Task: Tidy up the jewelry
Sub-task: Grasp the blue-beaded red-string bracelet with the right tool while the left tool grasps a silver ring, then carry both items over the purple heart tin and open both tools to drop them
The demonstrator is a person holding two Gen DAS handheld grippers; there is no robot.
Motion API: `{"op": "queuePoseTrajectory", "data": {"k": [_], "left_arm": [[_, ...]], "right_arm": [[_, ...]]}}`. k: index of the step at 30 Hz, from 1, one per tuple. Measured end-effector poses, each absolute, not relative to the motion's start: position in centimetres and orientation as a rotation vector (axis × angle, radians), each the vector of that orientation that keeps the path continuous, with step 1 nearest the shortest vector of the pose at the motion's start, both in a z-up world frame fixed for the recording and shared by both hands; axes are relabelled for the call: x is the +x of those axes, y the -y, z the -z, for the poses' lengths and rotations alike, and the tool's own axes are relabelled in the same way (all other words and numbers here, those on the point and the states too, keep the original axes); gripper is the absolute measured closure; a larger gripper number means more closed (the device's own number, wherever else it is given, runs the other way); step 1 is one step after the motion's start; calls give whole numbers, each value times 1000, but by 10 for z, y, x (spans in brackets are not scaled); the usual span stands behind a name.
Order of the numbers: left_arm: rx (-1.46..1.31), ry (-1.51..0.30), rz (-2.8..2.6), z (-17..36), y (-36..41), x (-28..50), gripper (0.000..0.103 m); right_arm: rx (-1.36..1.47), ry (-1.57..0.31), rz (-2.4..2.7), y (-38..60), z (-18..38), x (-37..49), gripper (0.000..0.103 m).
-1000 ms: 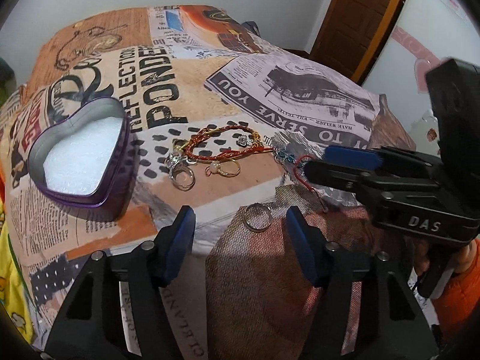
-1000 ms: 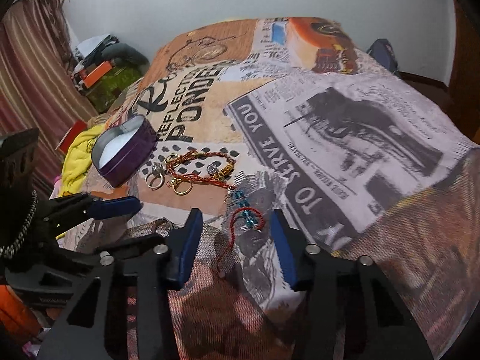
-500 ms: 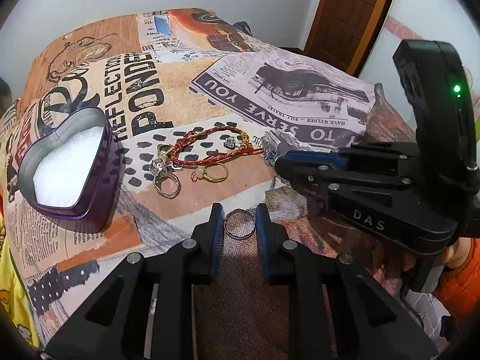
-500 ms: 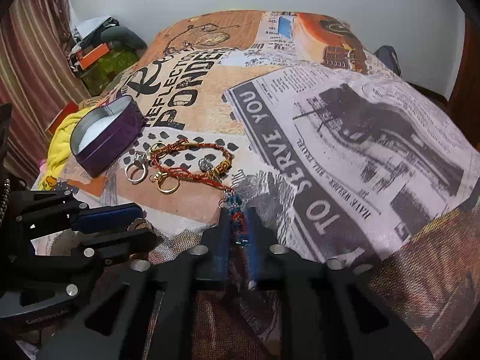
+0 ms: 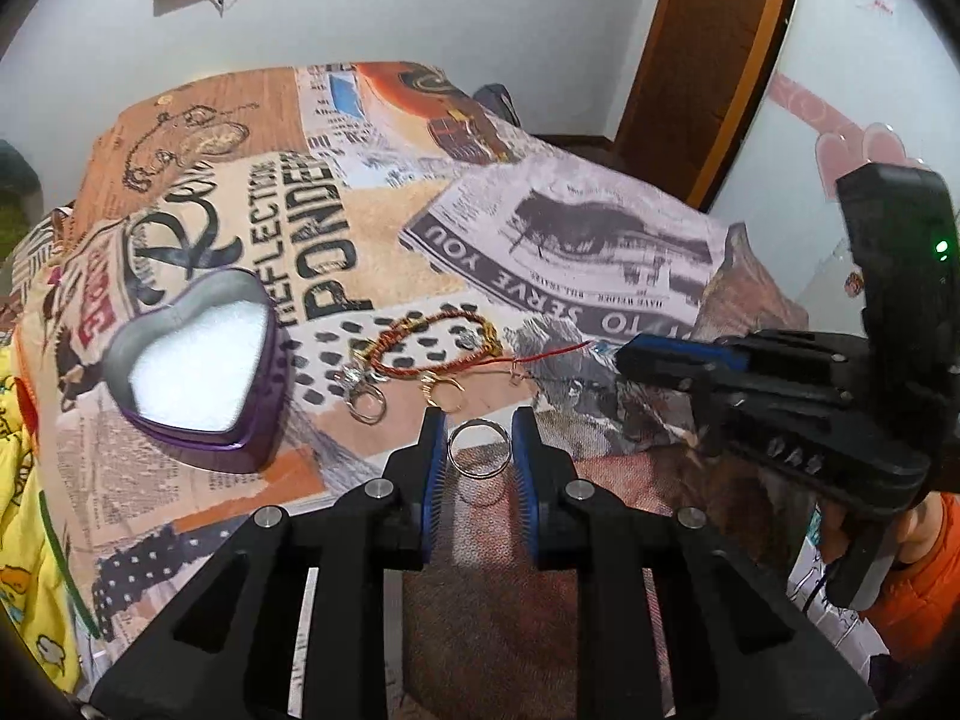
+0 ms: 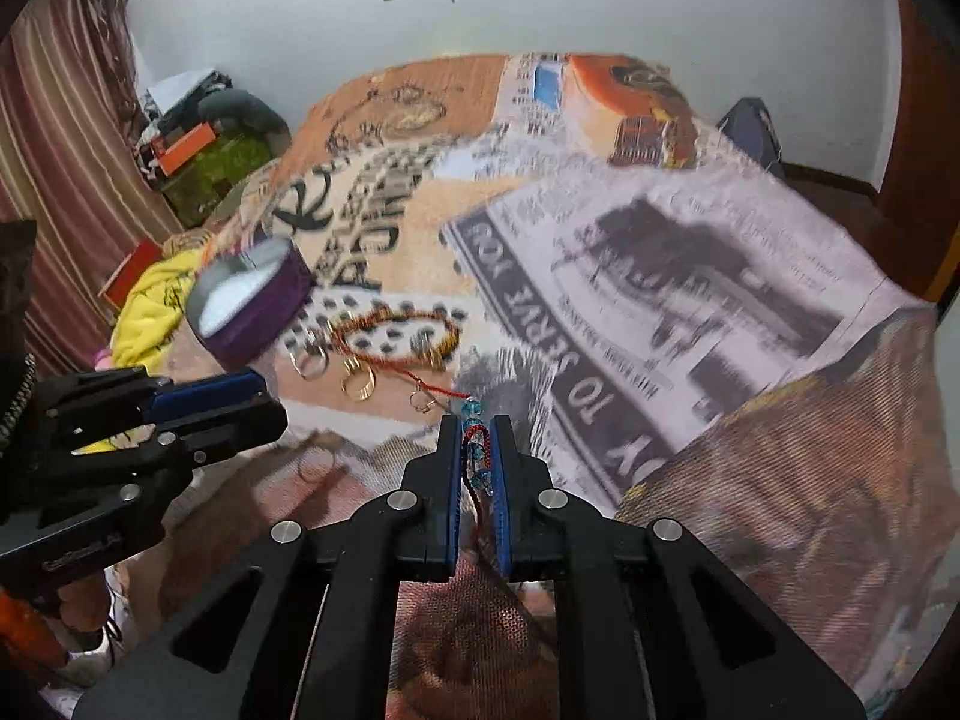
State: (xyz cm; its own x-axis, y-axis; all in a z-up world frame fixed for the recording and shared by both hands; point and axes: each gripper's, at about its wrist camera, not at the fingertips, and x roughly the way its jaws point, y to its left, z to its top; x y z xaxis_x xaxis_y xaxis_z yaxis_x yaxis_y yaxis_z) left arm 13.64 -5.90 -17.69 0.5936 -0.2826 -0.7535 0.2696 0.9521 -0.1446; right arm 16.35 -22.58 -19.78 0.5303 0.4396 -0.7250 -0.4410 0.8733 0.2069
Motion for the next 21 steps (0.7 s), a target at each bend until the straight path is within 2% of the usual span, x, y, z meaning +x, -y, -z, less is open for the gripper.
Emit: {"op": "queuePoseTrajectory", "data": {"k": [11,21], "left_arm": [[-41,-782,256,142,29,122,82],[-55,-703,188,120,-7,115,82]], "right_arm": [[18,-704,-552,210,143,158,95],[4,-618,-614,176,118,154,95]]}}
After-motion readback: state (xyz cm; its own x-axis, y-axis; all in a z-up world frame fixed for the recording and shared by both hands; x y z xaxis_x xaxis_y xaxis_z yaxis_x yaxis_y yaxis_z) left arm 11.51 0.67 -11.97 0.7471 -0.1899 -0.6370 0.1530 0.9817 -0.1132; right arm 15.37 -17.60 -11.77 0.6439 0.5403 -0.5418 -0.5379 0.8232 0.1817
